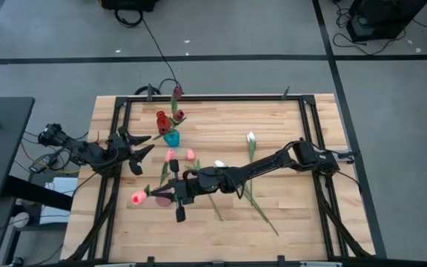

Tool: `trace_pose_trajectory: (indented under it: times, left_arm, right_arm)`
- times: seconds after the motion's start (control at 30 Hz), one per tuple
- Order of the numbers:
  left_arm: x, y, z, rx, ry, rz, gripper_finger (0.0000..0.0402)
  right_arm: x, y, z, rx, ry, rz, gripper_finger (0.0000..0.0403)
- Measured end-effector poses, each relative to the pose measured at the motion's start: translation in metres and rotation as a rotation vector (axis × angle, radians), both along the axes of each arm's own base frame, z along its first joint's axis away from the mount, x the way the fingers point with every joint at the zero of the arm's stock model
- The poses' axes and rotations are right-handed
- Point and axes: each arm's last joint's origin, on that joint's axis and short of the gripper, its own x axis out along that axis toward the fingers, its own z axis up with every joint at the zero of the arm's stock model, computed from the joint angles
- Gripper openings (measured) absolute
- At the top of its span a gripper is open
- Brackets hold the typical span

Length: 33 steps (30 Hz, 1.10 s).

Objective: Sort flowers into vase by color
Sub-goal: Put the right pink flower into the purple vase

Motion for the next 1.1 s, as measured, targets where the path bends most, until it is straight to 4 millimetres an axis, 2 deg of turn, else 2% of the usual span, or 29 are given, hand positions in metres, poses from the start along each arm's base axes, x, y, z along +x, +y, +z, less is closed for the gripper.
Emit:
trace_pose_trajectory:
  times: [0.3, 0.5, 0.73, 0.87, 0.97, 1.1]
  left_arm:
    - [0.0, 0.0, 0.0, 0.0, 0.001, 0.0, 0.0182]
    - [0.0, 0.0, 0.0, 0.001, 0.002, 0.0, 0.0182]
    - [0.0, 0.0, 0.0, 0.0, 0.001, 0.0, 0.0182]
    - [0.0, 0.0, 0.0, 0.001, 0.001, -0.001, 0.0182]
    - [0.0, 0.0, 0.0, 0.001, 0.001, 0.0, 0.0182]
    - [0.0, 0.0, 0.0, 0.001, 0.001, 0.0, 0.0182]
  right_arm:
    - [-0.003, -0.004, 0.013, 0.024, -0.049, 0.011, 0.0007]
    - [-0.003, -0.004, 0.013, 0.016, -0.042, 0.003, 0.0007]
    - [0.001, -0.014, 0.003, 0.006, 0.018, -0.013, 0.0007]
    - [0.002, -0.023, -0.009, 0.064, 0.062, -0.019, 0.0012]
    - [0.002, -0.027, -0.019, 0.128, 0.137, -0.024, 0.003]
    - [0.002, -0.032, -0.034, 0.195, 0.311, -0.036, 0.0079]
